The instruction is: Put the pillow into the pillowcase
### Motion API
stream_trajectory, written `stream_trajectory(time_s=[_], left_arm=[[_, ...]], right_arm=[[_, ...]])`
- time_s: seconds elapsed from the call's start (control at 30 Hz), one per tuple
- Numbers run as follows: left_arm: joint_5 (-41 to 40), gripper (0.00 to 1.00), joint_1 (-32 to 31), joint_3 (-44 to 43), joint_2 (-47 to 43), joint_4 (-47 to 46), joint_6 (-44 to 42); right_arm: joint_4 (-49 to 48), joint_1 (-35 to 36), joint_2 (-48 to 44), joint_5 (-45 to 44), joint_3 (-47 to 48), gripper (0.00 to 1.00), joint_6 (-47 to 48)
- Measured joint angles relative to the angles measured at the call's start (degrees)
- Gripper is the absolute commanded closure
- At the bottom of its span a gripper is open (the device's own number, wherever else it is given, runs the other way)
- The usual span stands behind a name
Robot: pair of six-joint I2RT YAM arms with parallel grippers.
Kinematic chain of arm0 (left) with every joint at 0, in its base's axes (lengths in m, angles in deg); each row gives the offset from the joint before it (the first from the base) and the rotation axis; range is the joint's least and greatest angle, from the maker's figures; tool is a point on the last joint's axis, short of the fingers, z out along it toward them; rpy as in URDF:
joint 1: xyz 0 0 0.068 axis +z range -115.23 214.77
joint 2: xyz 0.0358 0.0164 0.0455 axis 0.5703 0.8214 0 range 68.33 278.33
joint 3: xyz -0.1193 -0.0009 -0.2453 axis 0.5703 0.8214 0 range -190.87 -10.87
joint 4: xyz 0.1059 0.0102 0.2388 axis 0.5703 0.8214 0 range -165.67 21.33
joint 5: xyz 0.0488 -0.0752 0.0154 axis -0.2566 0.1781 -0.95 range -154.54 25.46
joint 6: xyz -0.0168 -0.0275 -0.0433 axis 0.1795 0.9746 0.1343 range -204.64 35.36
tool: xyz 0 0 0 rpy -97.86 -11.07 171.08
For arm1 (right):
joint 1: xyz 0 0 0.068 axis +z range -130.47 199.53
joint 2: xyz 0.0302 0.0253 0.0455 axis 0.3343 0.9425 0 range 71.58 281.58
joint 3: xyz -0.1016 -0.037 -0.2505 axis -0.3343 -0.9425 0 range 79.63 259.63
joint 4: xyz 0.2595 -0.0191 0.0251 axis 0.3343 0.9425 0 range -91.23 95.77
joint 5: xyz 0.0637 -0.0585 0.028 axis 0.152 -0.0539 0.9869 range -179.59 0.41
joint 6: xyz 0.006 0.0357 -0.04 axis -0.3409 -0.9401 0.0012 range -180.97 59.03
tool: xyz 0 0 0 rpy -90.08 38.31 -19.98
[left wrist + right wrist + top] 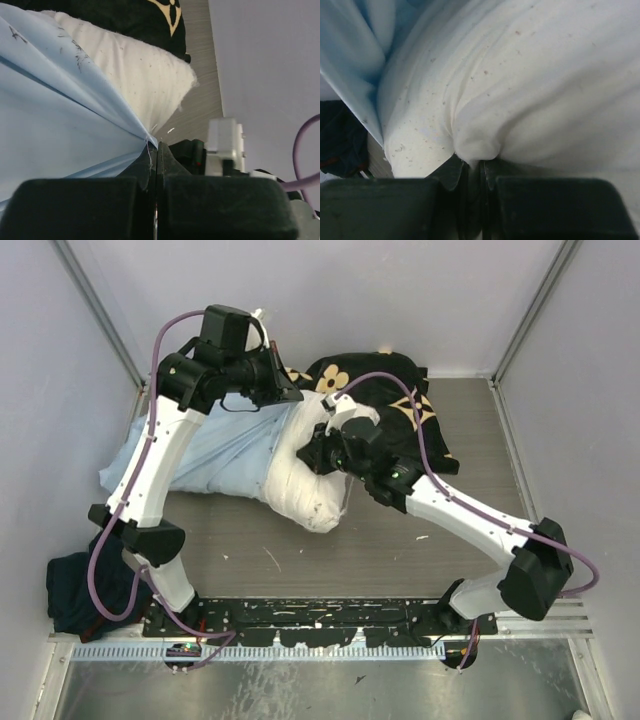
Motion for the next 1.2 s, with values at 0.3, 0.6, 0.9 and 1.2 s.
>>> stream_trajectory(time_s=[0.3,0.6,0.9,1.2], left_arm=[[0.9,1.00,0.3,0.5,-0.1,-2.8,1.4],[2.3,1.00,0.3,14.6,-3.1,-9.6,1.7],[4.7,1.00,-0.5,21.3,-5.2,-17.2,4.3],[7.4,1.00,-1.3,24.2,-3.3,-21.3,8.5]], right_arm=[[0.8,0.0,5.7,4.3,2.7,0.99,-1.7],[3.7,-1.4,2.8,5.9,2.1,0.99,-3.6],[7.1,-6.9,-4.0,5.6,1.7,0.91,-3.4],[7.1,-9.3,-8.1,4.3,-8.2,0.53,-4.7]])
